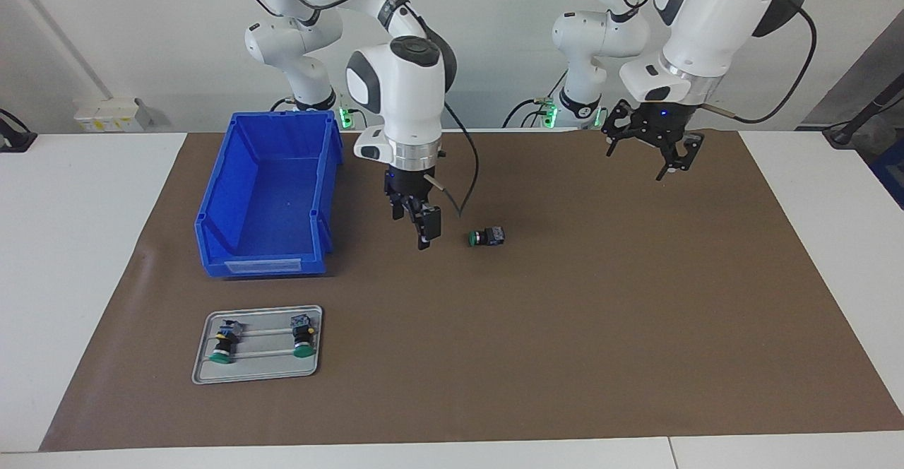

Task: Place and press button with both arms
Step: 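Set the button down with the right gripper while the left gripper approaches, then press down on the green button with the left gripper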

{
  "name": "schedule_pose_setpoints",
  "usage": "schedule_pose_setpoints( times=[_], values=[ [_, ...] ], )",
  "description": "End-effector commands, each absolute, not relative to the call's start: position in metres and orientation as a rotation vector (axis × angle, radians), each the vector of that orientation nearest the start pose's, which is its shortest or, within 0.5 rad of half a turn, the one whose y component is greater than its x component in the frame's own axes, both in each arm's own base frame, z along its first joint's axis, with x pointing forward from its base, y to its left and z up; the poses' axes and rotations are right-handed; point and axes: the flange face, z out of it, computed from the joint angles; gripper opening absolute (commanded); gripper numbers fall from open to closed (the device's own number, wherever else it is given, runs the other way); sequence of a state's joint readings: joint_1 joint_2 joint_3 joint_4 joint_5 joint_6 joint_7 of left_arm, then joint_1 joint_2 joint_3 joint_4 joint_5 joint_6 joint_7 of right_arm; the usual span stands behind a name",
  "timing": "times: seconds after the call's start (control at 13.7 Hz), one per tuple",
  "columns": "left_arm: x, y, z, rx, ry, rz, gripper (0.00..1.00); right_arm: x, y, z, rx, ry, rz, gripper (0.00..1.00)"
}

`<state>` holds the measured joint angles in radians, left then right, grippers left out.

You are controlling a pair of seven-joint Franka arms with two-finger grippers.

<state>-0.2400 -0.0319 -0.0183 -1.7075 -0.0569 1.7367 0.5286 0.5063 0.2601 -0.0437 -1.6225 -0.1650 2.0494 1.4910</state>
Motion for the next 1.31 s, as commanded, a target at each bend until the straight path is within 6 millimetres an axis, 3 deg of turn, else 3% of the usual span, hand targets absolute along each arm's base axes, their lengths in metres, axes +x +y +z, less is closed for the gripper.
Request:
schedule_pose_setpoints(
  times=[0.0, 0.15, 0.37, 0.66, 0.73, 0.88, 1.1, 1.24],
  values=[
    [0.517, -0.169, 0.576, -2.863, 1.445, -0.149, 1.0, 0.594, 0.206, 0.527, -2.791, 1.227, -0.242, 1.0],
    [0.514, -0.182, 0.561, -2.811, 1.629, -0.192, 0.99, 0.595, 0.146, 0.551, -2.84, 1.103, -0.188, 1.0],
    [0.504, -0.229, 0.53, -2.721, 1.764, -0.226, 0.99, 0.586, 0.069, 0.58, -2.932, 0.918, -0.16, 1.0],
    [0.503, -0.278, 0.467, -2.662, 1.842, -0.236, 0.99, 0.567, 0.008, 0.605, -3.059, 0.528, -0.085, 1.0],
    [0.501, -0.289, 0.451, -2.647, 1.856, -0.26, 0.99, 0.561, -0.009, 0.619, -3.053, 0.483, -0.076, 1.0],
    [0.493, -0.295, 0.425, -2.622, 1.865, -0.305, 0.99, 0.551, -0.027, 0.647, -3.076, 0.405, -0.072, 1.0],
    [0.495, -0.312, 0.392, -2.604, 1.894, -0.275, 0.99, 0.548, -0.018, 0.649, -3.129, 0.333, -0.047, 1.0],
    [0.489, -0.334, 0.372, -2.568, 1.933, -0.301, 0.99, 0.545, -0.017, 0.649, -3.153, 0.274, -0.015, 1.0]
  ],
)
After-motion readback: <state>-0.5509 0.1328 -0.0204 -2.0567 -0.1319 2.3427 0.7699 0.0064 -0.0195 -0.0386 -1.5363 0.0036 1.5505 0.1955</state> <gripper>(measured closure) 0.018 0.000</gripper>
